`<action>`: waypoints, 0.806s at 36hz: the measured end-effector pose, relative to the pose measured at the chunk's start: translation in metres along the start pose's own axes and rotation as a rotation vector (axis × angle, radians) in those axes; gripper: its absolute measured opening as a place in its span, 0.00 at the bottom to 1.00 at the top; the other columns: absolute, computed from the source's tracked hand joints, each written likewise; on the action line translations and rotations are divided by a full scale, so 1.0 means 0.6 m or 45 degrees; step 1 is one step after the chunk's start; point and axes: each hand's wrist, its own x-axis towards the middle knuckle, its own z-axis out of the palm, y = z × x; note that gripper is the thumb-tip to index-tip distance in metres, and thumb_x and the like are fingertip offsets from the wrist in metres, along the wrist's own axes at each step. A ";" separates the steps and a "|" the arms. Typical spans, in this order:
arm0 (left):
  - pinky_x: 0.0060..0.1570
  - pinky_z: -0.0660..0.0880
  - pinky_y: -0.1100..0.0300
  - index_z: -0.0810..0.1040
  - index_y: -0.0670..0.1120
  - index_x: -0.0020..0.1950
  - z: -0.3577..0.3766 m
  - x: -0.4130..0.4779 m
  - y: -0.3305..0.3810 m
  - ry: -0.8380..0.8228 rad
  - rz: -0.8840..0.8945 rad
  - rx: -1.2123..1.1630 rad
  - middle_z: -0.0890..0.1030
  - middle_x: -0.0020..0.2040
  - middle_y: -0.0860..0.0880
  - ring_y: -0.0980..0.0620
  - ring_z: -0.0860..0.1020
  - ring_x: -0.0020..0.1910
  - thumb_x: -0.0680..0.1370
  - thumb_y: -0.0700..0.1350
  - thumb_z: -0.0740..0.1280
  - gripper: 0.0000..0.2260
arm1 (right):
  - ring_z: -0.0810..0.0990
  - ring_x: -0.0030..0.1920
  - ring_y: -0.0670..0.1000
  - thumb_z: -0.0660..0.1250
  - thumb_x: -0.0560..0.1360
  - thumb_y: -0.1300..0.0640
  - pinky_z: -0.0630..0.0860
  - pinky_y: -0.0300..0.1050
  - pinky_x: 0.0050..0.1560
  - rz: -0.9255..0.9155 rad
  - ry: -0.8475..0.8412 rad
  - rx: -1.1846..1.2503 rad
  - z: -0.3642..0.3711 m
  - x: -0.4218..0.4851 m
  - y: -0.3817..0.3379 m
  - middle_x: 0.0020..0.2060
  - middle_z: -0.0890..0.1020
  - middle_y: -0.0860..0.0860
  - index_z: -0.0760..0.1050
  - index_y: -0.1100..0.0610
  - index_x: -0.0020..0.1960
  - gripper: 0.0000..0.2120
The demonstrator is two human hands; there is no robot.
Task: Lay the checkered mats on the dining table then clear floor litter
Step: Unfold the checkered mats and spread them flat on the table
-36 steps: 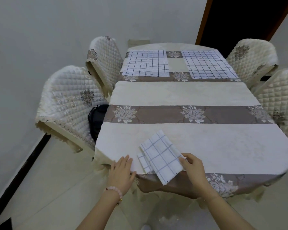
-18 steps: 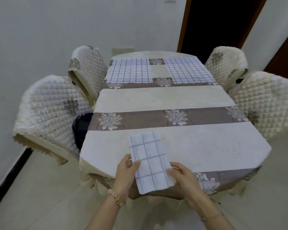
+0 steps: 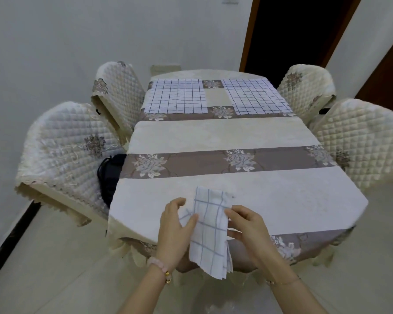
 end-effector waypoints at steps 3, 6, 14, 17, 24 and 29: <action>0.49 0.70 0.71 0.69 0.52 0.61 0.010 -0.015 0.029 -0.223 -0.030 -0.181 0.73 0.58 0.60 0.64 0.72 0.57 0.77 0.50 0.65 0.14 | 0.84 0.43 0.54 0.66 0.76 0.60 0.80 0.42 0.41 -0.029 -0.023 0.006 0.012 -0.005 -0.002 0.42 0.84 0.56 0.80 0.61 0.45 0.06; 0.50 0.75 0.70 0.72 0.51 0.61 0.018 -0.022 0.047 -0.365 -0.083 -0.363 0.78 0.59 0.56 0.61 0.76 0.58 0.77 0.50 0.65 0.13 | 0.84 0.44 0.55 0.66 0.76 0.60 0.80 0.42 0.43 -0.048 -0.041 0.024 0.025 -0.011 -0.005 0.42 0.85 0.56 0.81 0.61 0.44 0.06; 0.57 0.78 0.56 0.77 0.50 0.60 0.017 -0.032 0.057 -0.406 -0.205 -0.595 0.82 0.55 0.51 0.54 0.80 0.55 0.78 0.46 0.64 0.11 | 0.85 0.46 0.52 0.64 0.77 0.58 0.82 0.44 0.47 -0.041 -0.046 0.053 0.037 -0.022 -0.010 0.44 0.86 0.54 0.82 0.58 0.51 0.09; 0.58 0.77 0.59 0.76 0.49 0.61 0.016 -0.037 0.058 -0.402 -0.186 -0.593 0.82 0.56 0.52 0.56 0.80 0.56 0.78 0.45 0.64 0.11 | 0.85 0.46 0.53 0.64 0.77 0.58 0.81 0.42 0.46 -0.033 -0.075 0.075 0.037 -0.026 -0.012 0.45 0.86 0.55 0.82 0.59 0.52 0.10; 0.48 0.78 0.67 0.73 0.54 0.57 0.017 -0.044 0.054 -0.378 -0.198 -0.573 0.84 0.49 0.53 0.60 0.82 0.47 0.78 0.41 0.64 0.10 | 0.85 0.44 0.53 0.64 0.77 0.59 0.81 0.40 0.42 -0.020 -0.099 0.126 0.035 -0.032 -0.014 0.43 0.86 0.56 0.82 0.61 0.51 0.10; 0.58 0.77 0.59 0.76 0.52 0.61 0.011 -0.048 0.059 -0.380 -0.230 -0.555 0.84 0.52 0.50 0.56 0.81 0.52 0.78 0.48 0.64 0.11 | 0.85 0.45 0.52 0.63 0.77 0.58 0.80 0.37 0.41 -0.026 -0.106 0.111 0.037 -0.033 -0.013 0.43 0.86 0.54 0.82 0.58 0.50 0.09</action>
